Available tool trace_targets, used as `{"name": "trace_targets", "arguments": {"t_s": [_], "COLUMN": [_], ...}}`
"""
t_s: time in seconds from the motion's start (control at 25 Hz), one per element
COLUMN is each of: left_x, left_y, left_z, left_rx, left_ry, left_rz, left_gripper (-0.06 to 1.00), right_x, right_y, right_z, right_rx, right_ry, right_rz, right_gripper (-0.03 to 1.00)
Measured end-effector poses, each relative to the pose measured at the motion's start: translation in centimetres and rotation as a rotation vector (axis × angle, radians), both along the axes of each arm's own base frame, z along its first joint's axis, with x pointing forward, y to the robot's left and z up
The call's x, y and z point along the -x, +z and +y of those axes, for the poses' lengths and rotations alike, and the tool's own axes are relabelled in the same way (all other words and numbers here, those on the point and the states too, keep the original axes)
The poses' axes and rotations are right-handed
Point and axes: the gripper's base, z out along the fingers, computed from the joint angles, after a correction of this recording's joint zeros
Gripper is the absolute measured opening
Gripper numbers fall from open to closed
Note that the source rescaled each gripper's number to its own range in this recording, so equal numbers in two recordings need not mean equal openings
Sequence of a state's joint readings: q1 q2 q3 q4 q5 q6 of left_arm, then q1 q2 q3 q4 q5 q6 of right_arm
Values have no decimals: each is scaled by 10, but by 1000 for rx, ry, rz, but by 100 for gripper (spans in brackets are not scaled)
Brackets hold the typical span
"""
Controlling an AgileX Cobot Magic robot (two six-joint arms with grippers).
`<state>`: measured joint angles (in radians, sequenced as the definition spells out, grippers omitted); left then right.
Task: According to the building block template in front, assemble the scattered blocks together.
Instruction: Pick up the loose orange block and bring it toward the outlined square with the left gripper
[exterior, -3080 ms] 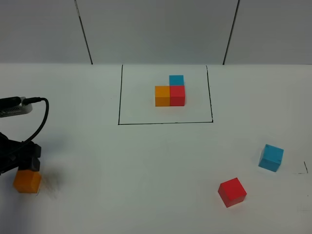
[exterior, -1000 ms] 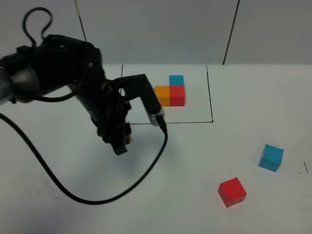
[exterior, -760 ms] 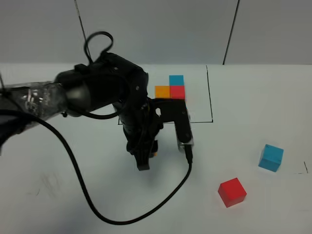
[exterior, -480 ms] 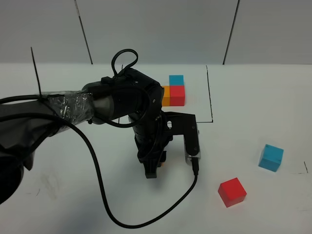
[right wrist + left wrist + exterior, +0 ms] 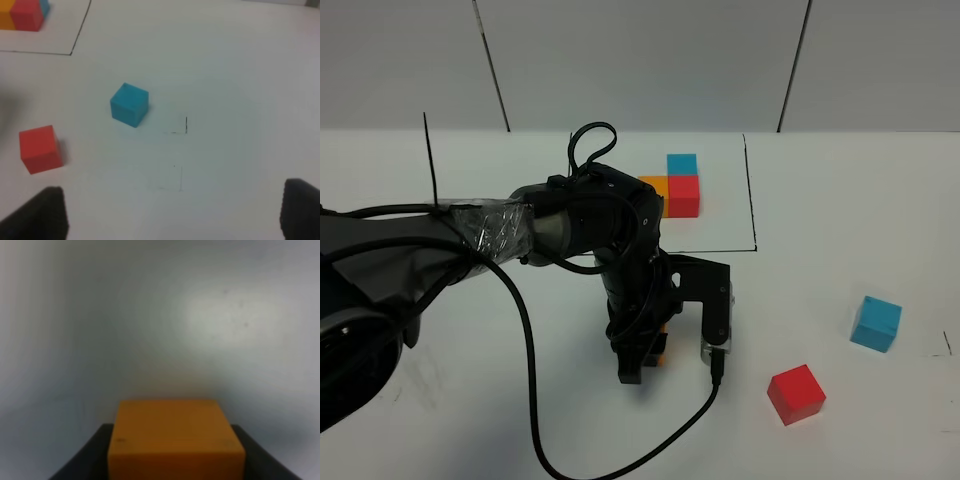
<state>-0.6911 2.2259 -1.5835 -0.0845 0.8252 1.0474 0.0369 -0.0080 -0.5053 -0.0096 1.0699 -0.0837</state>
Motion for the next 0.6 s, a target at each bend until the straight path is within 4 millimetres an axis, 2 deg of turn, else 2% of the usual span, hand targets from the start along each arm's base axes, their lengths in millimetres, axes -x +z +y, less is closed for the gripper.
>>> {"name": "trace_targets", "arguments": {"t_s": [0.6], "left_x": [0], "left_y": [-3], "left_z": [0], "left_rx": [-6], "left_ry": [-3], "left_rz": [7], "left_gripper": [3], "right_x": [0], "right_y": [0], "right_z": [0], "right_rx": [0], "right_ry": [0], "right_rz": [0], "right_gripper": [73]}}
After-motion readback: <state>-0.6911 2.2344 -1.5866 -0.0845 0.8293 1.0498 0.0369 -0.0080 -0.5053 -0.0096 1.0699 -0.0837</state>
